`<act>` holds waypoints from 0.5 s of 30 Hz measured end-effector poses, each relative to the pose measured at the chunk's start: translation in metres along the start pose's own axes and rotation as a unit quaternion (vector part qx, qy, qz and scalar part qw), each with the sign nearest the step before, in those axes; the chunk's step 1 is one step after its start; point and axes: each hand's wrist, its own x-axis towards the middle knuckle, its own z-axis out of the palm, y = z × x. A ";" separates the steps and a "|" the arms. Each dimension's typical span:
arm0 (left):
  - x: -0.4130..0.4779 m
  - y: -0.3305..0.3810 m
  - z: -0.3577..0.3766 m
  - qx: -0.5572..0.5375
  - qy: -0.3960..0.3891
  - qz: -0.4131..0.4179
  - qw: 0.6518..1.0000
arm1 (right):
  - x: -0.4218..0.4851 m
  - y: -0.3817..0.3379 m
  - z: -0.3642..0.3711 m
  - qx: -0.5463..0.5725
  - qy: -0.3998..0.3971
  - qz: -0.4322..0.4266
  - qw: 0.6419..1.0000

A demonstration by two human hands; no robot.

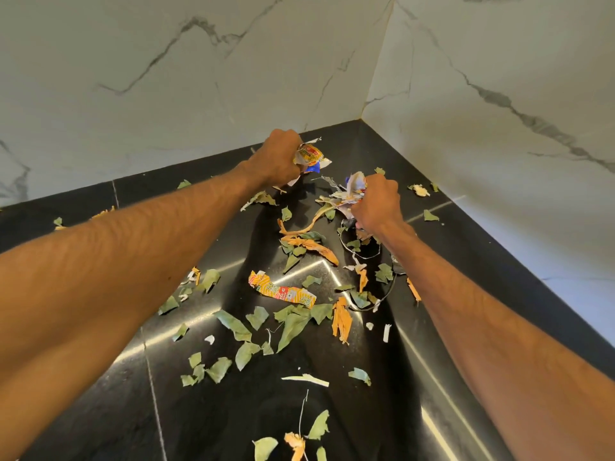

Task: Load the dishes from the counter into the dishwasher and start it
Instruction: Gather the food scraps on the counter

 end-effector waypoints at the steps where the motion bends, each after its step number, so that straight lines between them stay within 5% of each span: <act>1: 0.004 0.004 0.003 0.005 -0.010 0.001 1.000 | 0.000 0.000 0.001 -0.001 0.000 0.000 1.000; 9: 0.030 0.016 0.014 0.060 -0.086 -0.019 0.994 | 0.002 0.006 -0.001 0.010 -0.007 -0.016 1.000; 15: 0.030 0.022 0.016 0.084 -0.073 -0.006 0.994 | -0.001 0.003 -0.005 0.015 -0.018 -0.012 1.000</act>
